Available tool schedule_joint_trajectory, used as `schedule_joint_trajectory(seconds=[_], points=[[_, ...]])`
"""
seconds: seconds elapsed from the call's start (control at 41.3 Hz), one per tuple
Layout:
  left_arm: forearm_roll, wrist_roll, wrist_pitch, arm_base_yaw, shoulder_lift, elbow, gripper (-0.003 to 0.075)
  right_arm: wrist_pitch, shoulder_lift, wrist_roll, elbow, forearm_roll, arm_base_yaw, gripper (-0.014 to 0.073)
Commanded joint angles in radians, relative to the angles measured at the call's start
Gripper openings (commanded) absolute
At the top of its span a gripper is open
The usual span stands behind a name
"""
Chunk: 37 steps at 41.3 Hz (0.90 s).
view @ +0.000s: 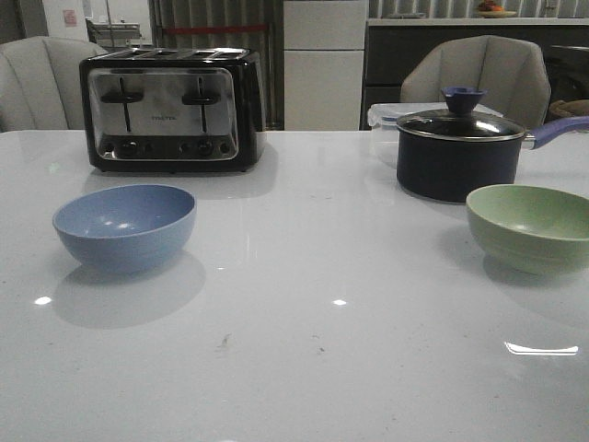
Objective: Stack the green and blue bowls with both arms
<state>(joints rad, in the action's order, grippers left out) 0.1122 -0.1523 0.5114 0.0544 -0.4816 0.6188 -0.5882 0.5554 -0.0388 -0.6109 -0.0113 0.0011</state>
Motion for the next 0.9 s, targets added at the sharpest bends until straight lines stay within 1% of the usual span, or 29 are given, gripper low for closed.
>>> schedule_joint_trajectory(seconds=[0.0,0.194,0.242,0.266,0.29,0.315,0.339,0.363,0.411,0.46,0.508,0.556,0.677,0.871], points=[[0.013,0.008,-0.074,0.002,-0.04,0.006,0.0093,0.052,0.063,0.006,-0.036,0.011,0.002,0.0029],[0.022,0.008,-0.074,0.002,-0.097,-0.03,0.0094,0.042,0.183,0.006,-0.036,0.011,0.002,0.0033],[0.022,0.008,-0.07,0.002,-0.115,-0.031,0.0114,0.038,0.206,0.006,-0.036,0.011,0.002,0.0061],[0.022,0.008,-0.068,0.002,-0.125,-0.031,0.0142,0.035,0.222,0.006,-0.036,0.011,0.002,0.0087],[0.022,0.008,-0.068,0.002,-0.132,-0.031,0.0173,0.031,0.236,0.006,-0.036,0.011,0.002,0.0132],[0.022,0.008,-0.068,0.002,-0.141,-0.031,0.0225,0.028,0.255,0.006,-0.036,0.011,0.002,0.0174],[0.022,0.008,-0.068,0.002,-0.148,-0.031,0.0288,0.027,0.268,0.006,-0.036,0.011,0.002,0.0234],[0.022,0.008,-0.068,0.002,-0.154,-0.031,0.0321,0.027,0.287,0.006,-0.036,0.011,0.002,0.0281],[0.022,0.008,-0.07,0.002,-0.169,-0.031,0.0454,0.028,0.318,0.006,-0.036,0.011,0.002,0.0399],[0.022,0.008,-0.074,0.002,-0.182,-0.031,0.0542,0.037,0.344,0.006,-0.036,0.011,0.002,0.0465],[0.022,0.008,-0.075,0.002,-0.196,-0.031,0.0589,0.05,0.376,0.006,-0.036,0.011,0.002,0.0513],[0.022,0.008,-0.077,0.002,-0.204,-0.031,0.0599,0.059,0.406,0.006,-0.044,0.011,0.002,0.0528],[0.022,0.008,-0.082,0.002,-0.217,-0.031,0.058,0.057,0.488,-0.001,-0.091,0.002,-0.018,0.0524],[0.022,0.008,-0.082,0.002,-0.219,-0.031,0.058,0.006,0.657,0.0,-0.228,-0.062,-0.119,0.0524]])
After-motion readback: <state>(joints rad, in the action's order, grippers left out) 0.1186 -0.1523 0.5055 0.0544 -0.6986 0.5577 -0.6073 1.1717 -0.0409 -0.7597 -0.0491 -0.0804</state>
